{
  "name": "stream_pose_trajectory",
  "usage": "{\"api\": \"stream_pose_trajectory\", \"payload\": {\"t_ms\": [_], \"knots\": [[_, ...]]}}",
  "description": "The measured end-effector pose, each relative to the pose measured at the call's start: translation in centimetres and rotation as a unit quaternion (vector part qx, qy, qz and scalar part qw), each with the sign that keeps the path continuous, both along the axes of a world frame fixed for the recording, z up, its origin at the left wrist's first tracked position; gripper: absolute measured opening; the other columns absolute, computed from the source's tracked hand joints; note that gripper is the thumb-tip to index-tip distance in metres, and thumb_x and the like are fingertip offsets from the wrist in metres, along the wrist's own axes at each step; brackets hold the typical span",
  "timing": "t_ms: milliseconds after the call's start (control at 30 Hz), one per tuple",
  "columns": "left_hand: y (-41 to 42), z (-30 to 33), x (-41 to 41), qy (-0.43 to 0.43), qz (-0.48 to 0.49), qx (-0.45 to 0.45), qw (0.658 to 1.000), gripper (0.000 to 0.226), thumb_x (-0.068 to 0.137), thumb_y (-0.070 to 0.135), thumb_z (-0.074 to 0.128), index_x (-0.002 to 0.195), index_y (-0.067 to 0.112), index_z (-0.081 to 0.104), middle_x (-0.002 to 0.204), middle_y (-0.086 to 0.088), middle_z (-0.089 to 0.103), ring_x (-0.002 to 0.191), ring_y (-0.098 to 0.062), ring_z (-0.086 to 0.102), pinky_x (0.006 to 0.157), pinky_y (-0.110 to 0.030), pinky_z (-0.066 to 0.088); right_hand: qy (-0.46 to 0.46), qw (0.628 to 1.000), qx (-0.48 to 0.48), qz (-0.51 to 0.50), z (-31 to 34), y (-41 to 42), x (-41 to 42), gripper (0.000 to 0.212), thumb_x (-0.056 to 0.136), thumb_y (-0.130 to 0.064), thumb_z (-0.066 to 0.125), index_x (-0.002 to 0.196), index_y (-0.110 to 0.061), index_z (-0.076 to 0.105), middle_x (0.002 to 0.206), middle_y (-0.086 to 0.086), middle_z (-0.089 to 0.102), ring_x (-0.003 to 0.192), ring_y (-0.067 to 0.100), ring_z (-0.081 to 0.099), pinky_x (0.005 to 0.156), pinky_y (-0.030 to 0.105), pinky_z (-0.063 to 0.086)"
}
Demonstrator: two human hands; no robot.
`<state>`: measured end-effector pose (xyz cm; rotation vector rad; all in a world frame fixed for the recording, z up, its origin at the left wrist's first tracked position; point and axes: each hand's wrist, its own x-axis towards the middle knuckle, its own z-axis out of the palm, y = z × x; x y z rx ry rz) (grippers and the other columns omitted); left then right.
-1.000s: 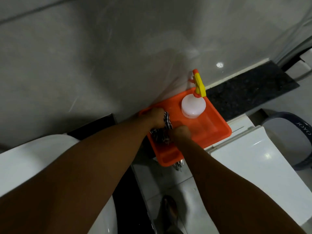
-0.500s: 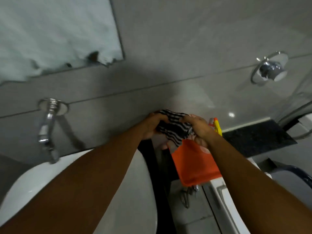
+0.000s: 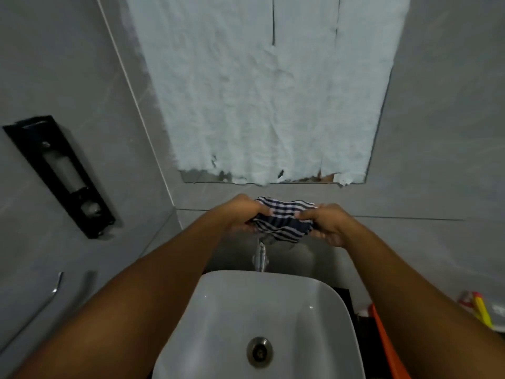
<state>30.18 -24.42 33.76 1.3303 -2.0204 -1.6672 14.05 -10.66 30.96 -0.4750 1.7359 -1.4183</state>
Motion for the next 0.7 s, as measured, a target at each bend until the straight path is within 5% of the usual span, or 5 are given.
{"api": "stream_pose_trajectory", "payload": {"t_ms": [133,300,467,600,700], "knots": [[-1.6,-1.0,3.2,-0.022,0.062,-0.016,0.998,0.065,0.074,0.023,0.084,0.124,-0.005,0.053,0.121,-0.022,0.064,0.100,-0.036,0.067,0.078,-0.045,0.062,0.056,0.997,0.021,-0.044,-0.9,-3.7,2.8,0.046,0.059,-0.014,0.092,0.096,0.000,0.067,0.091,0.016,0.074,0.077,0.028,0.073,0.072,0.037,0.064],[0.6,-2.6,2.1,-0.159,0.132,-0.339,0.918,0.069,0.076,0.054,0.070,0.123,0.006,0.051,0.124,-0.016,0.060,0.111,-0.035,0.061,0.090,-0.047,0.054,0.079,0.992,0.002,-0.103,-2.6,-5.4,3.4,0.039,0.064,-0.019,0.090,0.095,-0.006,0.069,0.103,0.019,0.074,0.090,0.033,0.072,0.083,0.045,0.062],[1.8,-3.3,-1.9,-0.122,0.007,-0.269,0.955,0.046,0.082,0.049,0.057,0.102,0.010,0.072,0.102,-0.013,0.074,0.087,-0.028,0.069,0.076,-0.037,0.057,0.211,0.971,-0.081,-0.078,-2.9,-4.4,3.3,0.038,0.079,-0.035,0.077,0.109,-0.012,0.066,0.105,0.009,0.073,0.095,0.022,0.070,0.087,0.038,0.059],[-0.2,-4.4,-1.9,0.036,0.075,0.019,0.996,0.039,0.079,0.028,0.075,0.104,-0.001,0.068,0.099,-0.015,0.071,0.076,-0.024,0.070,0.065,-0.033,0.057,0.687,0.716,-0.096,-0.079,-4.2,-1.7,0.4,0.029,0.092,-0.029,0.055,0.117,-0.017,0.062,0.125,0.008,0.061,0.120,0.027,0.052,0.102,0.043,0.045],[-1.0,-5.4,-0.3,0.110,0.060,0.259,0.958,0.041,0.084,0.025,0.071,0.116,0.000,0.068,0.108,-0.015,0.071,0.090,-0.028,0.070,0.077,-0.038,0.057,0.793,0.609,-0.029,-0.005,-6.6,-0.9,-1.7,0.051,0.090,-0.015,0.055,0.140,-0.007,0.049,0.153,0.020,0.040,0.143,0.038,0.032,0.117,0.055,0.029]]}}
